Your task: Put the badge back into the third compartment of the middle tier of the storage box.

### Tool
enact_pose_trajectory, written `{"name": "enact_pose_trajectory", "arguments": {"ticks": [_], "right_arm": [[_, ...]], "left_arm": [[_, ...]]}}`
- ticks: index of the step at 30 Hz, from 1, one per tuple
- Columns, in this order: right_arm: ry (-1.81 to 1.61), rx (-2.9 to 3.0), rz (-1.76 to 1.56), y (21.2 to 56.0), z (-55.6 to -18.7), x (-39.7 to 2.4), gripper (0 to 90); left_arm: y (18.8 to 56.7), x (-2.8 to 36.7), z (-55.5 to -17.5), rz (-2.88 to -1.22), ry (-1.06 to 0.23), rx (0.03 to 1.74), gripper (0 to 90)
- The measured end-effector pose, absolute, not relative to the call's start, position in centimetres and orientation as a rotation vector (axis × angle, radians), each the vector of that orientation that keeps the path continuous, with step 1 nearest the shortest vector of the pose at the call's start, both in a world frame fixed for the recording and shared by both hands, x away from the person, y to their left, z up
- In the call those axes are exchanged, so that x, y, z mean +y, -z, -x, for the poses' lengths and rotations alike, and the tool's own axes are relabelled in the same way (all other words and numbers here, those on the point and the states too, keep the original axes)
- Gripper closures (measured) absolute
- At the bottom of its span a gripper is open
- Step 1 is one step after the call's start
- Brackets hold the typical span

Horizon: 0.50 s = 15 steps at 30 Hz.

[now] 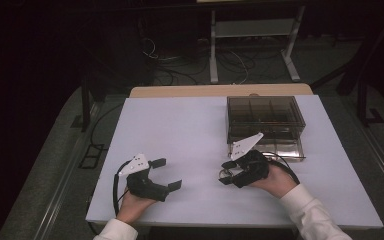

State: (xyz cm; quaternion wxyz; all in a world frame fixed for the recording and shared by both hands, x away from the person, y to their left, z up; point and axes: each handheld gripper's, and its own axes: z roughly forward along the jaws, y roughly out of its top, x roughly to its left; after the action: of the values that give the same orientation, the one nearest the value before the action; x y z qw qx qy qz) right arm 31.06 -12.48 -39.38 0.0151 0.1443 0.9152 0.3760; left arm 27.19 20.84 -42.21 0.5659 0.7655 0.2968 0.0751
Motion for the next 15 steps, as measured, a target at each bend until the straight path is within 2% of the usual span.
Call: {"name": "enact_pose_trajectory", "arguments": {"ticks": [15], "right_arm": [[-1.208,2.811,-0.485,38.2,-31.3,-14.1,46.8]], "left_arm": [[42.2,20.8,-27.2,-1.799,-0.175,0.696,0.0]]}}
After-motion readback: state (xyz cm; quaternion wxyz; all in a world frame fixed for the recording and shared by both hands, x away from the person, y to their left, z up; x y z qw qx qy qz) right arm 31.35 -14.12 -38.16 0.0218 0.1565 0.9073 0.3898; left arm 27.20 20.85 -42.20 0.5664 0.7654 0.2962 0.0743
